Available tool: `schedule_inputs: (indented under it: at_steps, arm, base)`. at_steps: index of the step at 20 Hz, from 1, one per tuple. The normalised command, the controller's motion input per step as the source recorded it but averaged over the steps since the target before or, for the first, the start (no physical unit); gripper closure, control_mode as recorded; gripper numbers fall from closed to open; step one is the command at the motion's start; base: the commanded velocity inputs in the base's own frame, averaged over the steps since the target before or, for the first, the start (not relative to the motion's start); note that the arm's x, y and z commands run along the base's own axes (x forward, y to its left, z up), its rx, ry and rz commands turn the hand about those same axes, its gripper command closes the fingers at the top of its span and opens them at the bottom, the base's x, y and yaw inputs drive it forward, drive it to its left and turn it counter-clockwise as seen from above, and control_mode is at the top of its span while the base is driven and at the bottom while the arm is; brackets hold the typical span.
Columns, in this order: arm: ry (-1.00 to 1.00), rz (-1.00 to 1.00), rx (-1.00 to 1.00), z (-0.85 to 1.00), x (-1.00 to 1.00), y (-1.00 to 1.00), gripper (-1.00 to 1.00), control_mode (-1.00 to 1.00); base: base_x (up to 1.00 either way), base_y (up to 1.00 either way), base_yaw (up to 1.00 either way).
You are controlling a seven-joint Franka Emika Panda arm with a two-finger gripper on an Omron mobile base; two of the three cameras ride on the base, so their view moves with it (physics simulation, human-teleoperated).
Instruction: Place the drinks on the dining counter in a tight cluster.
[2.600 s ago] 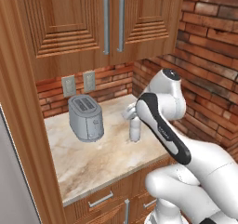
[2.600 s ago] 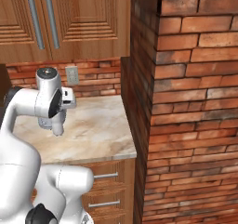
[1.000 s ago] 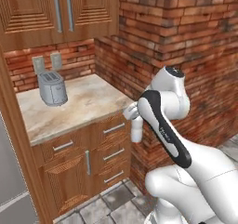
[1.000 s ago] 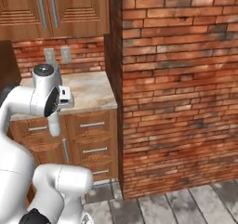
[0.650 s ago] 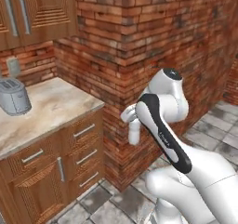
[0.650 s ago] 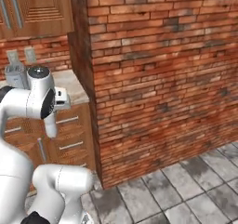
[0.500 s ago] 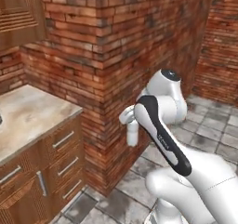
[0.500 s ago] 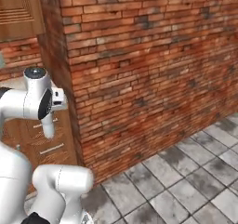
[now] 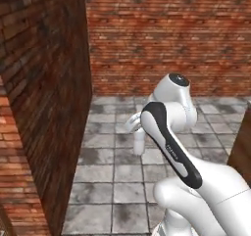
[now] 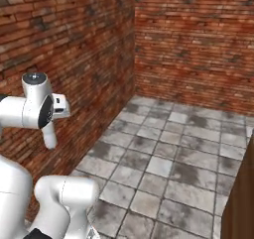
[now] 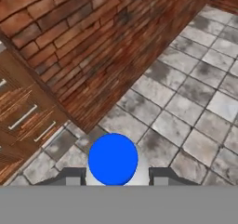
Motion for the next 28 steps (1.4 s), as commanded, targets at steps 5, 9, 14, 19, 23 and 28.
schedule_inputs:
  at_steps: [5,9,14,19,23,28]
  arm:
    - [0.0,0.0,0.0,0.0,0.0,0.0,1.0,1.0]
    - [0.0,0.0,0.0,0.0,0.0,0.0,1.0,1.0]
    - [0.0,0.0,0.0,0.0,0.0,0.0,1.0,1.0]
    - [0.0,0.0,0.0,0.0,0.0,0.0,1.0,1.0]
    - [0.0,0.0,0.0,0.0,0.0,0.0,1.0,1.0]
    - [0.0,0.0,0.0,0.0,0.0,0.0,1.0,1.0]
  base:
    - [0.04,0.0,-0.86]
    - [0.26,0.22,-0.75]
    - [0.41,0.37,-0.7]
    - [0.68,0.6,-0.67]
    - [0.82,0.89,-0.66]
    - [0.59,0.71,-0.72]
